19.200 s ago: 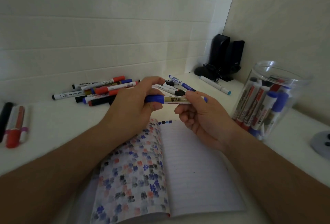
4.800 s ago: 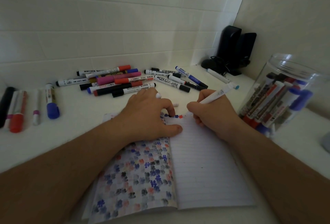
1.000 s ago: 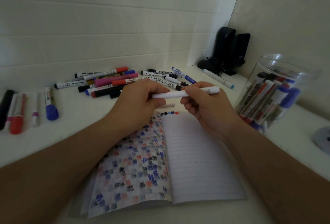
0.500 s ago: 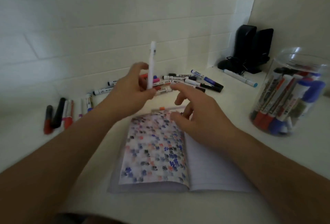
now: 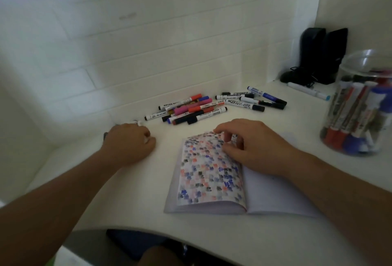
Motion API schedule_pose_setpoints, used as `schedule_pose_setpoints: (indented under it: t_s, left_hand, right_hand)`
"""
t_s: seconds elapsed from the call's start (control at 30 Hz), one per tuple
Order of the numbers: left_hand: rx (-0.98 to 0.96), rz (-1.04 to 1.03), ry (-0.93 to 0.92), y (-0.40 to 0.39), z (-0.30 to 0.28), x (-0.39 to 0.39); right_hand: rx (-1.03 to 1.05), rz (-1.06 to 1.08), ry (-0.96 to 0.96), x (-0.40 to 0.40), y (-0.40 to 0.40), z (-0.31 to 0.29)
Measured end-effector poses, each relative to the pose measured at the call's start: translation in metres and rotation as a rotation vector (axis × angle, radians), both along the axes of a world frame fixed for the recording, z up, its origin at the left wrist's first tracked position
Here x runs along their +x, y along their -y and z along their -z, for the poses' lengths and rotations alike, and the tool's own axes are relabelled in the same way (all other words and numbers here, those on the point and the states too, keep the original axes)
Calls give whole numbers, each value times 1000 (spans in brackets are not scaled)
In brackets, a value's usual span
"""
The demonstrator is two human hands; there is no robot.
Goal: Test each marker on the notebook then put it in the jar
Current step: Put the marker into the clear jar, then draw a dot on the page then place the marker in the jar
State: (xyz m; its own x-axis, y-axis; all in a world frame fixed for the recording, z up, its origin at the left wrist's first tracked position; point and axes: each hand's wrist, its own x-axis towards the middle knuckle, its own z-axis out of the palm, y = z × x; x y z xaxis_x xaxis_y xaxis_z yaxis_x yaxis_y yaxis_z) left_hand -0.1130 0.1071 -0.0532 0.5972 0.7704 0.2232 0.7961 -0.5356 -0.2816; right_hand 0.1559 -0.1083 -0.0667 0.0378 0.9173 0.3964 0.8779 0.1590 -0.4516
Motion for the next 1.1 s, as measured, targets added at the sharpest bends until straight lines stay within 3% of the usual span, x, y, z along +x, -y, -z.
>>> schedule_pose_setpoints:
  t_s: [0.43, 0.53, 0.63, 0.77, 0.93, 1.1]
  left_hand:
    - [77, -141, 18, -24, 4, -41]
    - [115, -129, 50, -19, -2, -28]
    - [86, -8, 173, -9, -11, 8]
    - [-158, 279, 386, 20, -22, 82]
    - [-375, 410, 305, 44, -1, 153]
    - [-314, 376, 301, 43, 15, 173]
  right_hand:
    - [-60, -15, 67, 0, -3, 1]
    - [-166, -60, 130, -3, -1, -4]
    - [-268, -81, 273, -8, -1, -9]
    - [-273, -118, 214, -6, 1, -9]
    - [-254, -135, 191, 5, 0, -2]
    - [-177, -127, 14, 7, -1, 2]
